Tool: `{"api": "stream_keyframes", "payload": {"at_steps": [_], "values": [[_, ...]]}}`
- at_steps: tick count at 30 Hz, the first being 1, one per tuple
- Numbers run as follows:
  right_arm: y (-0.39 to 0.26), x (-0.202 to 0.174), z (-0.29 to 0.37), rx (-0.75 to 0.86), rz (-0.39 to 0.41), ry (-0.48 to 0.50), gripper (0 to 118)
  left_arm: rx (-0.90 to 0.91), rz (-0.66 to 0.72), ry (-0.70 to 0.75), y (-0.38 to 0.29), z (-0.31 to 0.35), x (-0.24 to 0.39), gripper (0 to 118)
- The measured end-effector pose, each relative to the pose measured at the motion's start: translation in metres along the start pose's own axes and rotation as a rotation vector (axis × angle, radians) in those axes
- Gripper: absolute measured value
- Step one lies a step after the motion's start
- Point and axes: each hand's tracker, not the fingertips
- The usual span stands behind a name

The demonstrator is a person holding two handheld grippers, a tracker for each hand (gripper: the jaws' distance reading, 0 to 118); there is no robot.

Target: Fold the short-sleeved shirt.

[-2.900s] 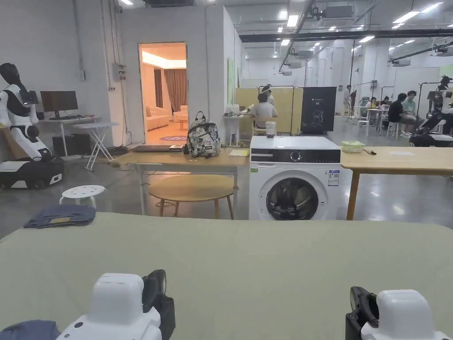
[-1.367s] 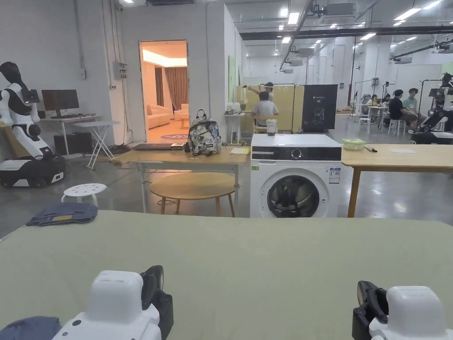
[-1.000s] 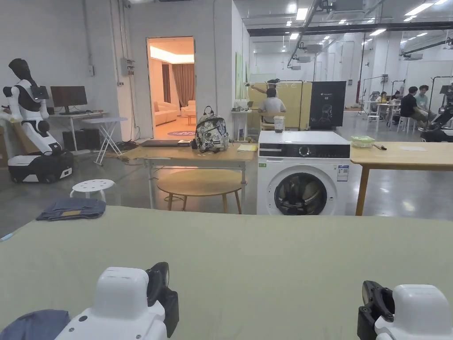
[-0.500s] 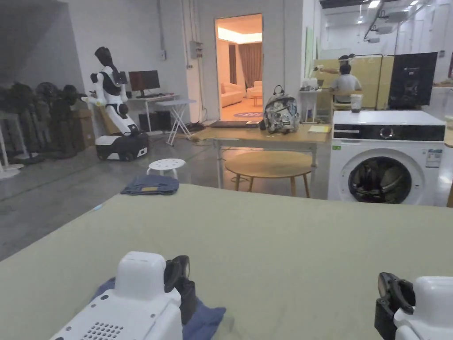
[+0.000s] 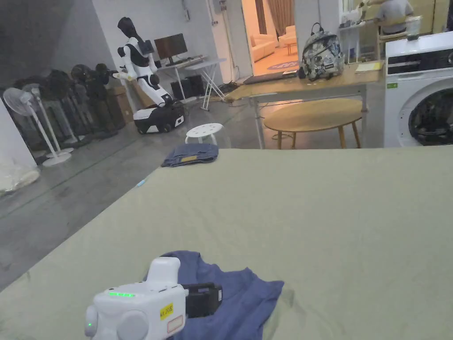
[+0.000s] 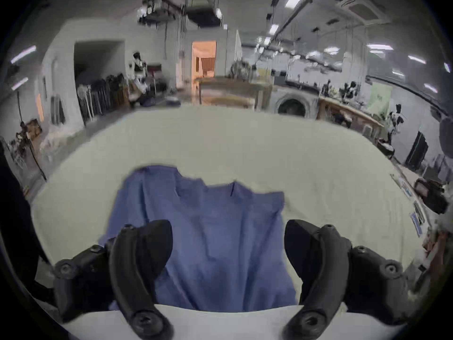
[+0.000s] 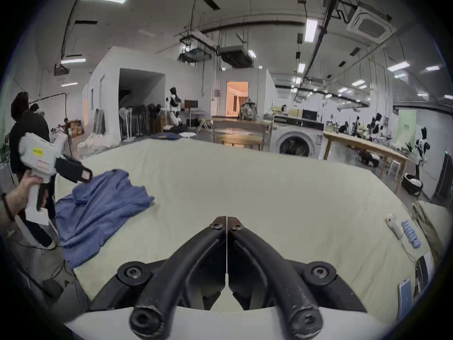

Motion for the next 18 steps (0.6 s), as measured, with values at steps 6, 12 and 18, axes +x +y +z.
{"api": "stream_keyframes", "payload": {"at_steps": [6, 12, 18], "values": [[-0.018, 0.015, -0.008, -0.063, 0.006, -0.024, 0, -0.277, -0.028, 0.115, -0.027, -0.089, -0.020, 79], [-0.034, 0.021, 0.002, -0.112, 0.004, -0.013, 0, -0.256, -0.032, 0.077, -0.020, -0.077, -0.006, 59], [-0.039, 0.030, 0.029, -0.101, 0.008, 0.005, 0, -0.218, 0.234, 0.025, -0.014, -0.076, -0.032, 0]]}}
